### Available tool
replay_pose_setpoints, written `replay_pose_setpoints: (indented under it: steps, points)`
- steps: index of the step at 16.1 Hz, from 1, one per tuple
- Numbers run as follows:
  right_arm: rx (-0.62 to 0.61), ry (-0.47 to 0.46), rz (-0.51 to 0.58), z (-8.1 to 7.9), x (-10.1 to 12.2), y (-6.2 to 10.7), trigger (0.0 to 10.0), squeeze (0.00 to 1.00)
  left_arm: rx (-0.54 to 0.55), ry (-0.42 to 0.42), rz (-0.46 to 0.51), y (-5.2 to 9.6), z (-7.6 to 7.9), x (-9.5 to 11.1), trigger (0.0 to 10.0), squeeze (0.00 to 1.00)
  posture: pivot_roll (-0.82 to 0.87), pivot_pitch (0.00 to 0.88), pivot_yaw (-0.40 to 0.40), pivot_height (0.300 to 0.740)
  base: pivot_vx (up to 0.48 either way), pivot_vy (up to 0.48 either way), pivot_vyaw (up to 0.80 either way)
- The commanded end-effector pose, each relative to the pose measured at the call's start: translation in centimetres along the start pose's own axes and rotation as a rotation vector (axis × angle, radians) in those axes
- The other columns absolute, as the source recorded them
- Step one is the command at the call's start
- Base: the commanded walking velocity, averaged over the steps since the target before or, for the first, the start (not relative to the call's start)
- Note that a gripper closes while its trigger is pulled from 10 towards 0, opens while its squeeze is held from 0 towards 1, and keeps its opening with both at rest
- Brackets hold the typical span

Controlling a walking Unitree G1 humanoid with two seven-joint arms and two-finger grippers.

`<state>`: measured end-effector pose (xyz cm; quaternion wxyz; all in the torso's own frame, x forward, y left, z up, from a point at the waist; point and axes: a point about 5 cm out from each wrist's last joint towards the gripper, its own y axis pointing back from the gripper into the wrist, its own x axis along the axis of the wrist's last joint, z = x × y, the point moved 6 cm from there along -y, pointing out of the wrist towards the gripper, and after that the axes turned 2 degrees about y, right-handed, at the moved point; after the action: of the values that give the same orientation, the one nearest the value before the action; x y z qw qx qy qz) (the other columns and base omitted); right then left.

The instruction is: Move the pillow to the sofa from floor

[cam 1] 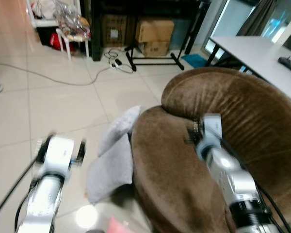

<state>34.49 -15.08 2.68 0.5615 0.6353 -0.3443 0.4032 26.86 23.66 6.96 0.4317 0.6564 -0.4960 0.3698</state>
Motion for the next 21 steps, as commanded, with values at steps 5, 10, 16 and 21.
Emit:
replay_pose_setpoints:
  steps: [5,10,16,21]
  points:
    - [-0.008,0.026,0.019,0.7,0.2,-0.1,10.0,0.00,0.008,0.021,0.022,0.2,0.4,0.2,10.0,0.00,0.18,0.000,-0.215,0.740,0.000,0.000,0.00]
    - [0.053,0.045,0.084,-0.4,2.1,-0.3,10.0,0.00,0.028,0.053,0.053,1.1,1.5,0.8,10.0,0.00,0.17,0.000,-0.230,0.740,0.000,0.000,0.00]
    - [0.000,-0.024,0.140,-1.1,1.0,1.1,10.0,0.00,-0.105,-0.049,0.074,-0.5,0.9,1.8,10.0,0.00,0.14,0.000,-0.024,0.740,0.000,0.000,0.00]
    - [-0.029,-0.071,0.142,-1.7,-0.1,1.7,10.0,0.00,-0.109,-0.043,0.064,-0.6,-0.6,1.6,10.0,0.00,0.16,0.000,0.038,0.740,0.000,0.000,0.00]
